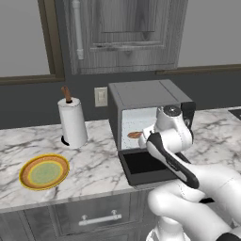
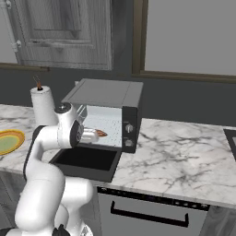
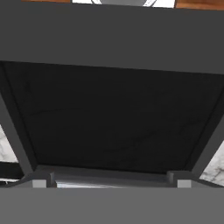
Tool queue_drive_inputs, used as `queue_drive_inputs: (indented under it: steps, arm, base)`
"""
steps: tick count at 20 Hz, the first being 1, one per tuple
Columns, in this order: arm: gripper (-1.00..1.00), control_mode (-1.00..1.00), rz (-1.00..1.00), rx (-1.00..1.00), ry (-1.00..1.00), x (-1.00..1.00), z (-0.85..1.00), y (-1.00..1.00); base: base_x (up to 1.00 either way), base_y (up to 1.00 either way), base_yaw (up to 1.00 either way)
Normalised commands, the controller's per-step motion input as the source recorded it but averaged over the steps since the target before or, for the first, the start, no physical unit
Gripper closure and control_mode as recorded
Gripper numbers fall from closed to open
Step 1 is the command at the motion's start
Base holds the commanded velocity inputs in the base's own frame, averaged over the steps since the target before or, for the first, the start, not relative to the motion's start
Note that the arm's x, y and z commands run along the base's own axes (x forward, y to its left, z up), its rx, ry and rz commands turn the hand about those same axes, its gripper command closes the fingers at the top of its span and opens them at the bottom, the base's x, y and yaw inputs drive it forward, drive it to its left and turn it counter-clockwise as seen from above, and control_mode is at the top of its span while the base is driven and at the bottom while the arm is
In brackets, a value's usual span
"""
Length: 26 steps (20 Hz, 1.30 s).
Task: Pull the toaster oven rack outwards. Pick up the baguette from the plate and place it on the toaster oven rack. Close the toaster oven door fully and set the temperature to the lowest setting.
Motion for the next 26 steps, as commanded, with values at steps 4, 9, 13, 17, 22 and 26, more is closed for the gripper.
queue_drive_inputs:
  steps: [4, 9, 13, 17, 22, 26]
  arm:
    - [-1.0, -1.0, 0.0, 0.0, 0.07, 0.03, -0.04, -0.06]
    - [-1.0, -1.0, -0.06, 0.0, 0.01, 0.0, -0.14, -0.03]
    - [-1.0, -1.0, -0.07, 0.0, 0.0, 0.0, -0.36, 0.0]
    - [-1.0, -1.0, -0.05, 0.0, 0.0, 0.0, -0.39, 0.0]
    - [-1.0, -1.0, -0.01, 0.0, 0.0, 0.08, -0.27, 0.0]
    - [-1.0, -1.0, 0.0, 0.0, 0.0, 0.18, -0.18, 0.0]
  base:
    - [0.0, 0.0, 0.0]
    - [0.0, 0.0, 0.0]
    - [0.0, 0.0, 0.0]
    - [0.0, 0.0, 0.0]
    - [0.0, 0.0, 0.0]
    - [0.0, 0.0, 0.0]
